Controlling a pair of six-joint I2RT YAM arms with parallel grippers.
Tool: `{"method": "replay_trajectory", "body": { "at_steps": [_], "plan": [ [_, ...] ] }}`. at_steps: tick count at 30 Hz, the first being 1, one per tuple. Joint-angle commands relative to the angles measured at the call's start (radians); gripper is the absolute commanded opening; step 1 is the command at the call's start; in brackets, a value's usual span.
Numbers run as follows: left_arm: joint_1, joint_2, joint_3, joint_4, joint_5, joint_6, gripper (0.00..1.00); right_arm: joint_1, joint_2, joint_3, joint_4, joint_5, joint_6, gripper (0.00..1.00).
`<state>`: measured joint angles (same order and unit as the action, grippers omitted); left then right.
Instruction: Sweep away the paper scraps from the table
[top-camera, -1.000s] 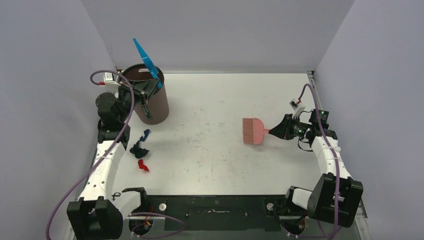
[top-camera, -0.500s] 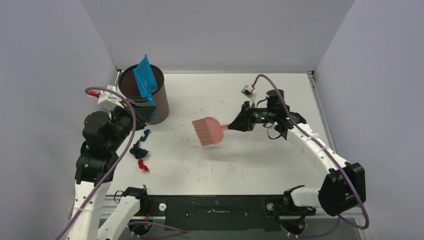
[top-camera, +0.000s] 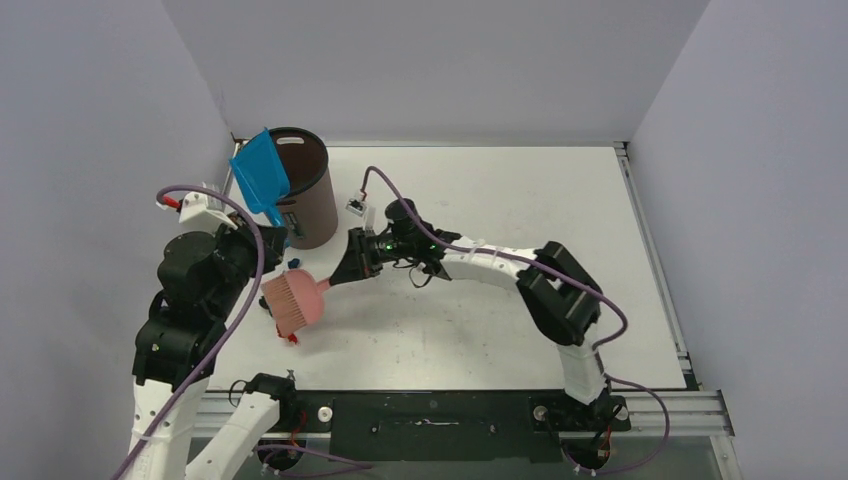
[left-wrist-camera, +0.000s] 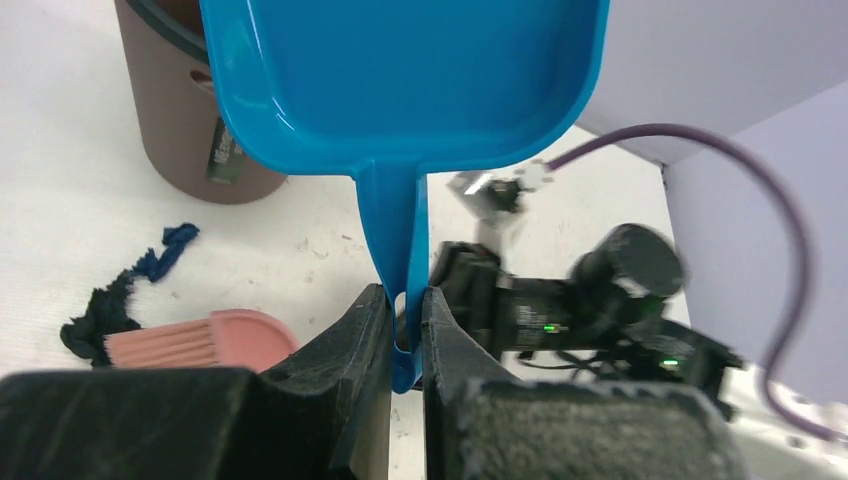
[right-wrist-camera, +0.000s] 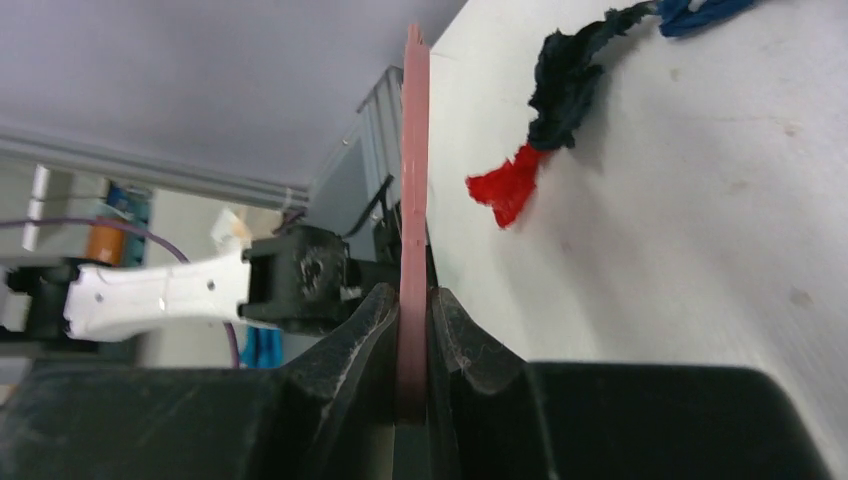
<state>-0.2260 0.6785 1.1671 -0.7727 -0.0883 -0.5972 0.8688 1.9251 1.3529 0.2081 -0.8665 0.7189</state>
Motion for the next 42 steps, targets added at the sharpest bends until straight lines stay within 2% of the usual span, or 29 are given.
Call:
{"method": "replay_trajectory", "body": {
  "at_steps": [1, 3, 4, 7, 12, 15, 17, 21, 24, 28, 31, 36, 42],
  "plan": [
    [-0.011, 0.006, 0.093, -0.004, -0.078, 0.033, 0.0, 0.039, 0.166, 0.171, 0.341, 0.058, 0.352, 0.05],
    [-0.014, 0.006, 0.091, 0.0, -0.073, 0.03, 0.0, 0.061, 0.238, 0.226, 0.339, 0.129, 0.425, 0.05],
    [-0.013, 0.003, 0.087, 0.002, -0.076, 0.031, 0.0, 0.071, 0.274, 0.27, 0.273, 0.176, 0.44, 0.05],
    [-0.015, -0.01, 0.083, 0.004, -0.103, 0.04, 0.0, 0.109, 0.381, 0.47, -0.096, 0.329, 0.411, 0.05],
    [-0.016, -0.023, 0.073, 0.004, -0.123, 0.055, 0.0, 0.149, 0.442, 0.534, -0.288, 0.459, 0.426, 0.05],
    [-0.017, -0.027, 0.066, 0.008, -0.125, 0.06, 0.0, 0.143, 0.405, 0.47, -0.329, 0.498, 0.413, 0.05],
    [-0.017, -0.031, 0.062, 0.01, -0.126, 0.063, 0.0, 0.12, 0.318, 0.34, -0.315, 0.503, 0.403, 0.05],
    [-0.023, -0.035, 0.061, 0.016, -0.121, 0.064, 0.0, 0.027, 0.087, 0.043, -0.248, 0.516, 0.351, 0.05],
    [-0.028, -0.037, 0.064, 0.015, -0.118, 0.066, 0.0, -0.079, -0.079, -0.083, -0.338, 0.542, 0.25, 0.05],
    [-0.034, -0.045, 0.06, 0.019, -0.119, 0.067, 0.0, -0.293, -0.229, -0.148, -0.463, 0.475, 0.147, 0.05],
    [-0.035, -0.051, 0.051, 0.027, -0.117, 0.067, 0.0, -0.362, -0.297, -0.129, -0.52, 0.358, 0.063, 0.05],
    [-0.037, -0.047, 0.046, 0.047, -0.089, 0.054, 0.0, -0.293, -0.363, -0.181, -0.297, 0.154, 0.13, 0.05],
    [-0.037, -0.049, 0.053, 0.03, -0.084, 0.05, 0.0, -0.149, -0.261, -0.076, -0.189, 0.093, 0.154, 0.05]
  ]
}}
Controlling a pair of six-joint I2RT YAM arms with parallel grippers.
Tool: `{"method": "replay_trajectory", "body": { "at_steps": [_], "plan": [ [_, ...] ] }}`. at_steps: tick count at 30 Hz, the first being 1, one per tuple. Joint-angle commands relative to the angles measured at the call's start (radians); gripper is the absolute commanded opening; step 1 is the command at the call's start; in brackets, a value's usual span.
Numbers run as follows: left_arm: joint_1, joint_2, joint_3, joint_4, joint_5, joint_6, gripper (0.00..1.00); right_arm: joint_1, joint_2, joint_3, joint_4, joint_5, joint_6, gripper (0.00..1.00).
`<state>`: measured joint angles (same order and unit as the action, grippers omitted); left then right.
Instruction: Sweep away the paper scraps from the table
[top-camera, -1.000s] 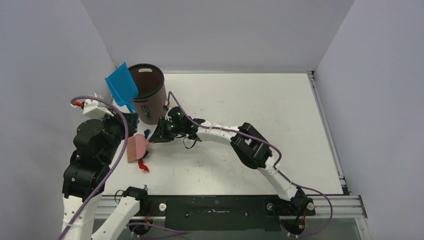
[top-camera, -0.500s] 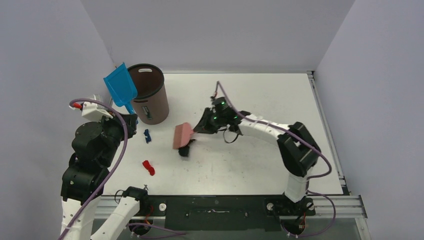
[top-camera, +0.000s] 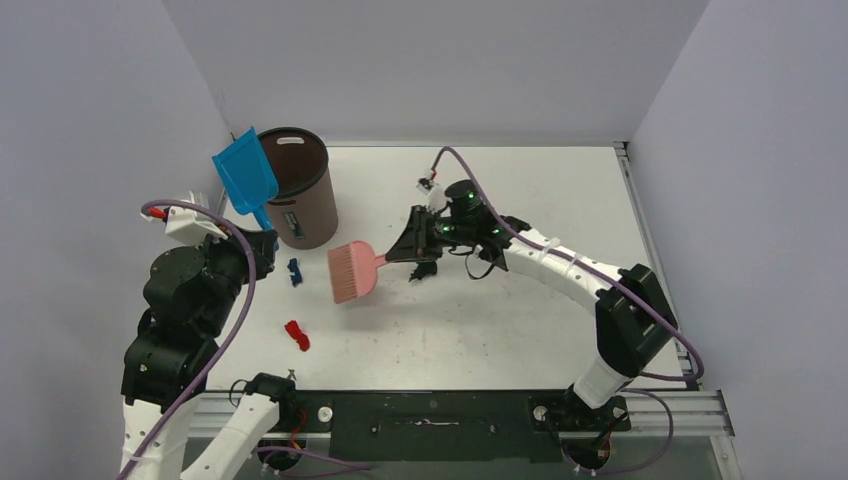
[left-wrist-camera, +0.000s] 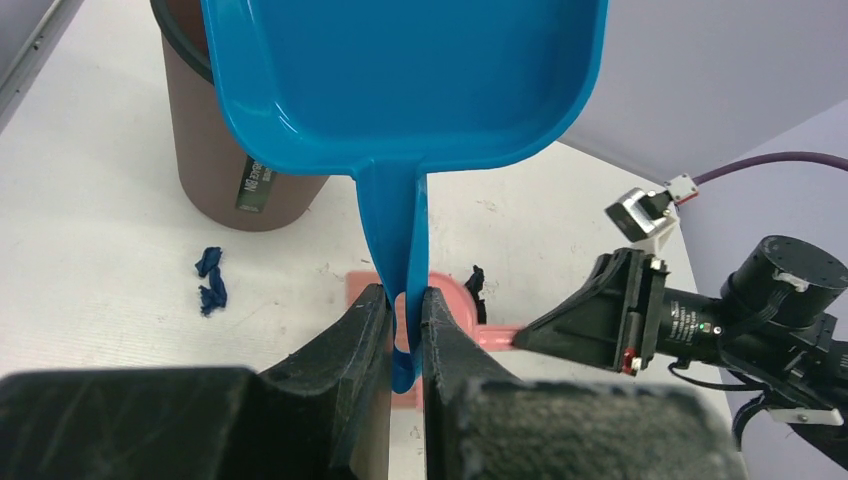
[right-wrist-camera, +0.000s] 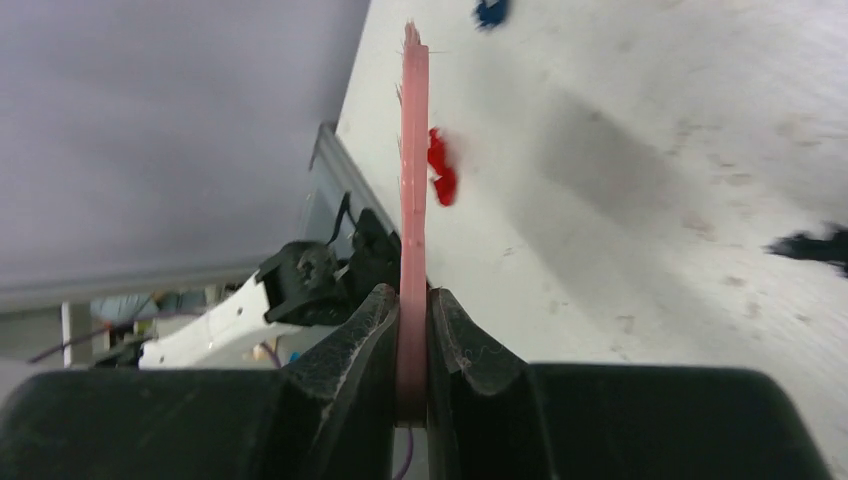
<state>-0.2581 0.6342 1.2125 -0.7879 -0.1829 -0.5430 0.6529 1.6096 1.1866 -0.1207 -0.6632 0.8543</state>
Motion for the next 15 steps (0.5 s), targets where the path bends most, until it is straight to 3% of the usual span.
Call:
{"method": "replay_trajectory", "body": {
  "at_steps": [1, 10, 15],
  "plan": [
    [-0.007, -0.008, 0.006, 0.042, 0.007, -0.004, 0.0, 0.085, 0.085, 0.114, 0.136, -0.111, 0.019, 0.05],
    [-0.006, -0.016, -0.016, 0.045, -0.004, -0.006, 0.0, 0.299, 0.396, 0.347, 0.037, -0.108, -0.03, 0.05],
    [-0.007, -0.015, -0.02, 0.041, -0.012, -0.001, 0.0, 0.339, 0.471, 0.418, -0.072, 0.05, -0.077, 0.05]
  ]
}}
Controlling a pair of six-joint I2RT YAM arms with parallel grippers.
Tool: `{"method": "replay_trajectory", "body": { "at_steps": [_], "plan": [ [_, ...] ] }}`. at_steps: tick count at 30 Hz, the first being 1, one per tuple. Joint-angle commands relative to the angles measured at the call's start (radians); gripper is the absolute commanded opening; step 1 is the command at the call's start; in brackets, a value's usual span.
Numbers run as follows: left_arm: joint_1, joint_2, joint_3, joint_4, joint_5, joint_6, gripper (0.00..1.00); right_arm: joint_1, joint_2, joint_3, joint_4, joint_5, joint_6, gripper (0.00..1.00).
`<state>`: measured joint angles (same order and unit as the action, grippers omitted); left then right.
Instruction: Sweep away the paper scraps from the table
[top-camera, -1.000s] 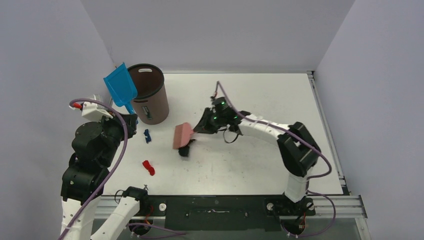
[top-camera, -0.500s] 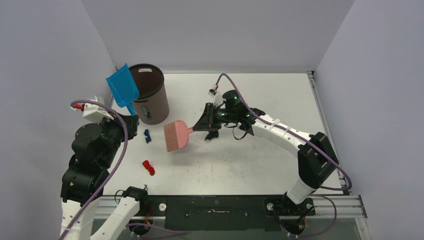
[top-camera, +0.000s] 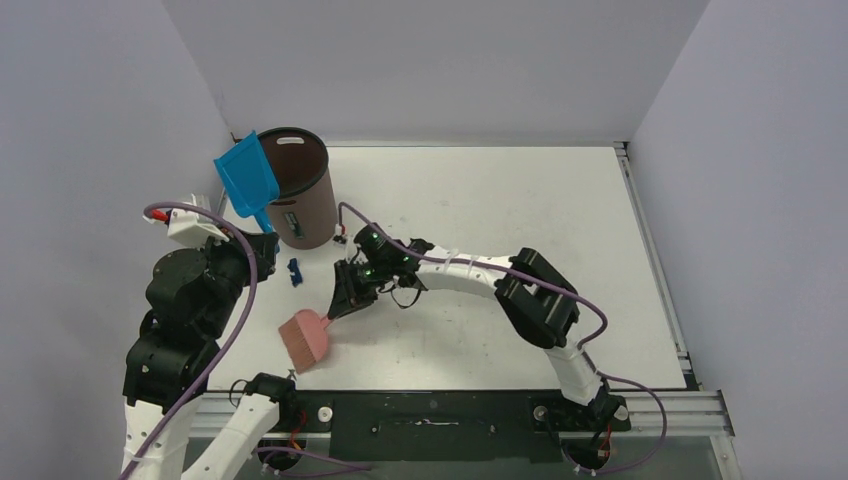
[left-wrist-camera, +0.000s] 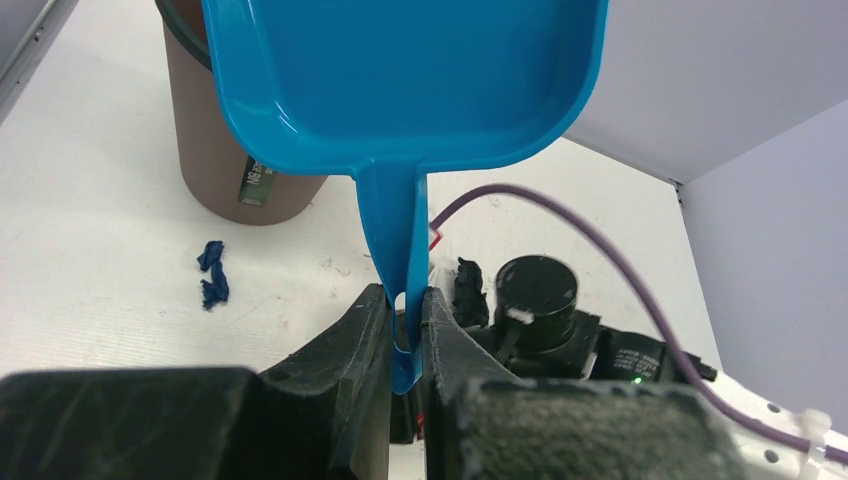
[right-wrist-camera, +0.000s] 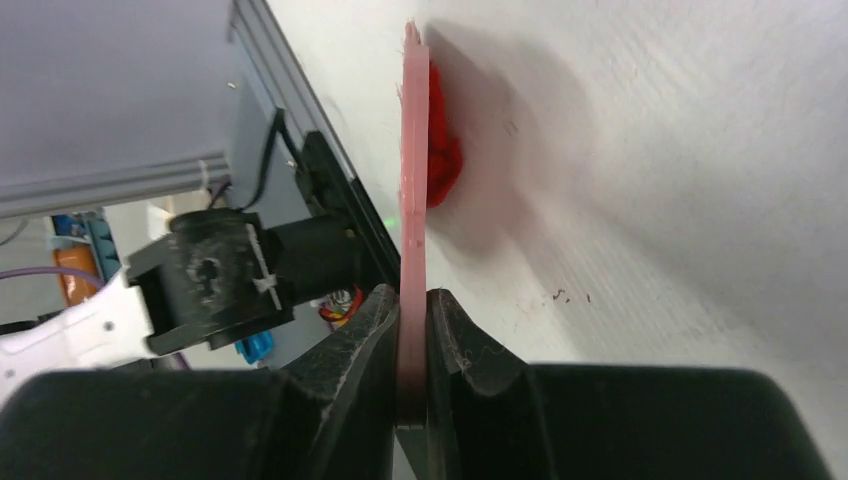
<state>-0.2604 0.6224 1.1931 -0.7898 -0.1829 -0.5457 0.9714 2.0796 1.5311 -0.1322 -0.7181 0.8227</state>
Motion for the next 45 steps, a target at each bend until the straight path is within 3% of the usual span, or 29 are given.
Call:
{"method": "replay_trajectory", "body": {
  "at_steps": [1, 11, 14, 17, 20, 28, 38, 41, 45],
  "plan": [
    [-0.005, -0.004, 0.0, 0.041, -0.015, 0.005, 0.0, 0.017, -0.003, 0.067, -0.083, 0.137, -0.052, 0.05],
    [-0.007, -0.007, -0.003, 0.051, -0.015, 0.008, 0.0, -0.232, -0.35, -0.269, -0.204, 0.282, -0.204, 0.05],
    [-0.01, -0.001, 0.003, 0.058, -0.014, 0.012, 0.0, -0.286, -0.445, -0.297, -0.244, 0.225, -0.276, 0.05],
    [-0.012, 0.006, 0.005, 0.065, -0.013, 0.013, 0.0, -0.276, -0.503, -0.313, -0.156, 0.122, -0.266, 0.05],
    [-0.011, 0.008, 0.006, 0.071, -0.004, 0.008, 0.0, -0.211, -0.451, -0.235, -0.104, 0.068, -0.237, 0.05],
    [-0.012, -0.01, 0.016, 0.037, -0.027, 0.01, 0.0, -0.051, -0.153, 0.065, -0.043, 0.173, -0.16, 0.05],
    [-0.021, -0.01, 0.04, -0.004, -0.066, 0.041, 0.0, -0.006, 0.162, 0.34, -0.048, 0.327, 0.014, 0.05],
    [-0.025, -0.019, 0.034, -0.024, -0.08, 0.045, 0.0, -0.022, 0.188, 0.319, -0.048, 0.358, 0.049, 0.05],
    [-0.041, -0.022, 0.046, -0.045, -0.114, 0.063, 0.0, -0.064, 0.111, 0.135, 0.015, 0.326, 0.099, 0.05]
  ]
}}
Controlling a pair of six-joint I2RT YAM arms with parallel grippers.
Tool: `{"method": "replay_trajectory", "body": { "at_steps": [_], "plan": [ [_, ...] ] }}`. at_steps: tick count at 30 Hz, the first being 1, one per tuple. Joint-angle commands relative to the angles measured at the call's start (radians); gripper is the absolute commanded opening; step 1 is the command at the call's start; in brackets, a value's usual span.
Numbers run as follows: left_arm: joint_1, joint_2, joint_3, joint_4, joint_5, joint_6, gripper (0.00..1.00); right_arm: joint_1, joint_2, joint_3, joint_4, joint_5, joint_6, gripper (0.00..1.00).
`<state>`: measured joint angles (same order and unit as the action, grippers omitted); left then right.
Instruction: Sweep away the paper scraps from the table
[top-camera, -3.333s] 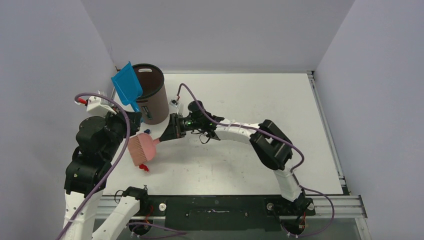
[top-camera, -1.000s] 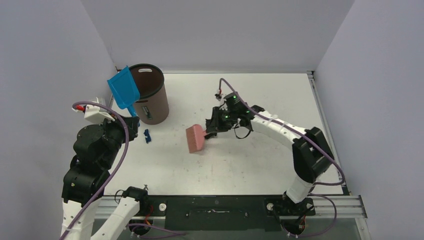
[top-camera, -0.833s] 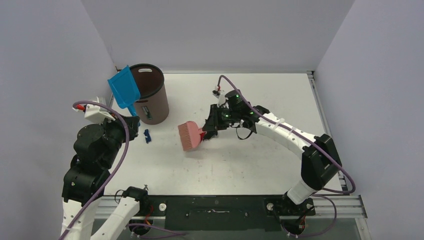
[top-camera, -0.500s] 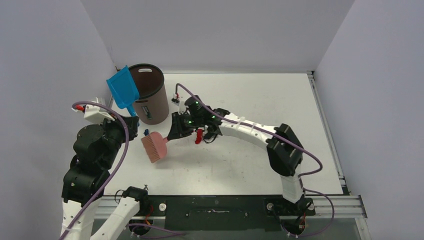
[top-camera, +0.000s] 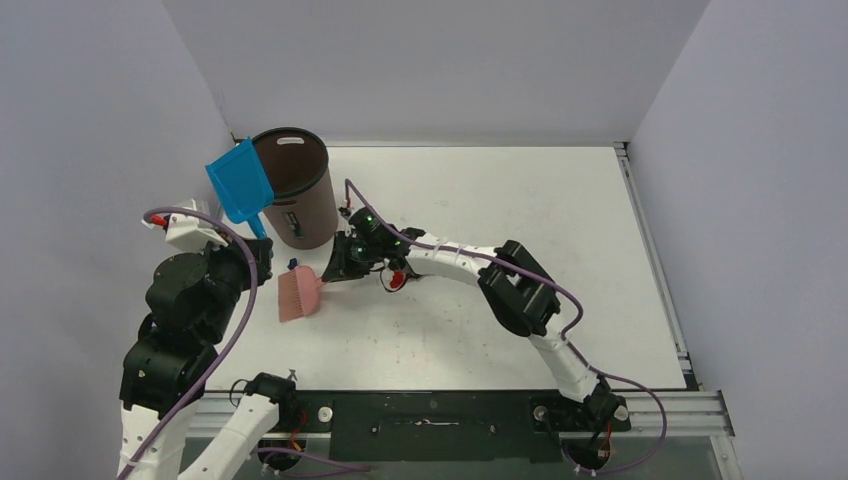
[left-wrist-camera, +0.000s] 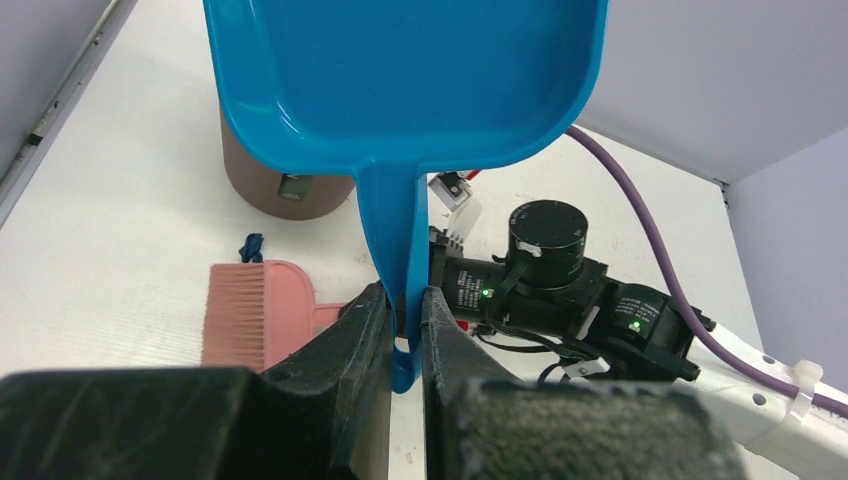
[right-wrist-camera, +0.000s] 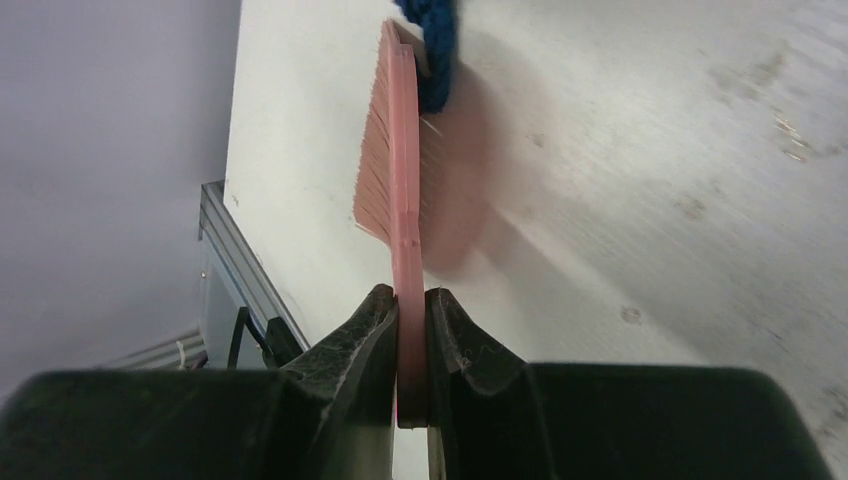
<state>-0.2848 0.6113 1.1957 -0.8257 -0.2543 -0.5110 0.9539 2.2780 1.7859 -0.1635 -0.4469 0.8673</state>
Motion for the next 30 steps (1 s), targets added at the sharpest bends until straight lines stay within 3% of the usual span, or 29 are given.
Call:
{"method": "replay_trajectory", "body": {
  "at_steps": [1, 8, 14, 21, 26, 30],
  "plan": [
    [-0.019, -0.009, 0.047, -0.01, -0.047, 0.032, 0.0, -0.066, -0.128, -0.185, 0.064, 0.054, 0.06, 0.05],
    [-0.034, 0.025, 0.036, -0.014, -0.007, 0.069, 0.0, -0.262, -0.419, -0.545, 0.025, 0.135, 0.034, 0.05],
    [-0.037, 0.054, -0.008, -0.085, 0.133, 0.12, 0.0, -0.445, -0.604, -0.676, -0.046, 0.042, -0.076, 0.05],
    [-0.097, 0.119, -0.049, -0.182, 0.344, 0.173, 0.0, -0.554, -0.746, -0.546, -0.197, -0.166, -0.259, 0.05],
    [-0.188, 0.216, -0.038, -0.286, 0.388, 0.219, 0.0, -0.676, -0.731, -0.319, -0.351, -0.136, -0.48, 0.05],
    [-0.257, 0.284, -0.032, -0.363, 0.364, 0.253, 0.0, -0.69, -0.668, -0.129, -0.499, -0.025, -0.773, 0.05]
  ]
}}
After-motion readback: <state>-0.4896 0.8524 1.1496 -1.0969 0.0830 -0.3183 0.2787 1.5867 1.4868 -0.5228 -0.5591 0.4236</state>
